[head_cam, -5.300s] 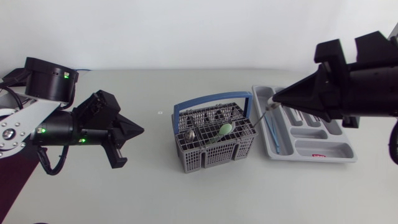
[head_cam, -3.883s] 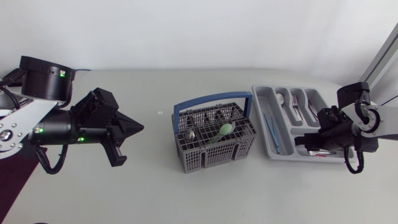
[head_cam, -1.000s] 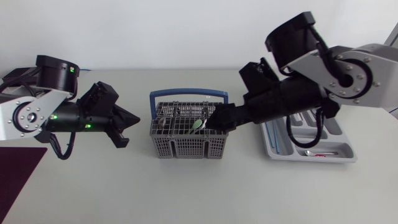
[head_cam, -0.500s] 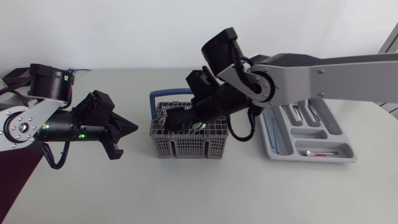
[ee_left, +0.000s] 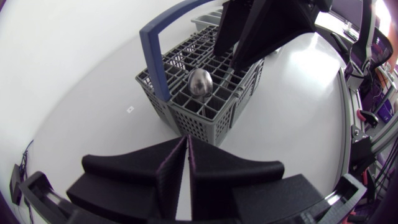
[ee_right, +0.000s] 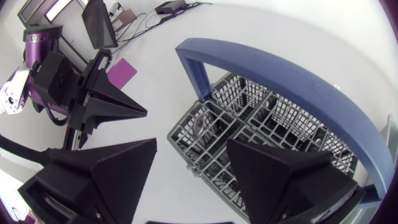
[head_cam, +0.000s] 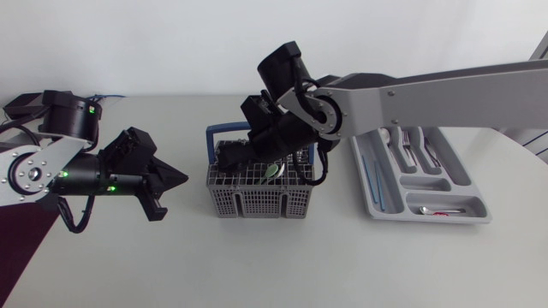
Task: Unload the cutlery basket into the drawer organizer.
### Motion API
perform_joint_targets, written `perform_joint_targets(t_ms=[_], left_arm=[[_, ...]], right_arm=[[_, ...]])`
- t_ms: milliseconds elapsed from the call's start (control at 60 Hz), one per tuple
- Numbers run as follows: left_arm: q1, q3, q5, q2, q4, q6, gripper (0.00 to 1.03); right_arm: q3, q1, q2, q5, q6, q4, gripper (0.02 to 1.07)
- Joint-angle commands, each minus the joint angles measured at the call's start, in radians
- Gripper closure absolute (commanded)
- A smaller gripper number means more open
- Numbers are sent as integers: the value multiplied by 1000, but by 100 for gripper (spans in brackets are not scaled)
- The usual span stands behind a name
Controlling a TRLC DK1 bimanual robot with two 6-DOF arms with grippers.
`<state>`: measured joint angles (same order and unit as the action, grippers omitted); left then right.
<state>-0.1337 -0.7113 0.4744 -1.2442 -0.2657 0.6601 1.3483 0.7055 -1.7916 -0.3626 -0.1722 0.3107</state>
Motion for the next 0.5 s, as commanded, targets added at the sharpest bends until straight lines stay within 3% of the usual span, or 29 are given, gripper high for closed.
perform_joint_targets(t_ms=[0,100,133,300,367,483], left_arm=[[6,4,12,-18,-18,29,84],[6,-8,10,-21,-30,30,84],[6,-16,10,-24,-38,32,84],[5,-43,10,-49,-49,33,84],[0,-53,10,-64,-47,33,84],[-3,-60,9,-81,-47,36,84]], right_arm=[[37,9,-38,5,16,-1,31],[58,11,-60,5,16,5,33],[64,12,-71,4,14,7,39],[98,14,-103,-1,10,25,46],[110,14,-115,-1,8,28,53],[127,17,-134,-1,2,38,54]])
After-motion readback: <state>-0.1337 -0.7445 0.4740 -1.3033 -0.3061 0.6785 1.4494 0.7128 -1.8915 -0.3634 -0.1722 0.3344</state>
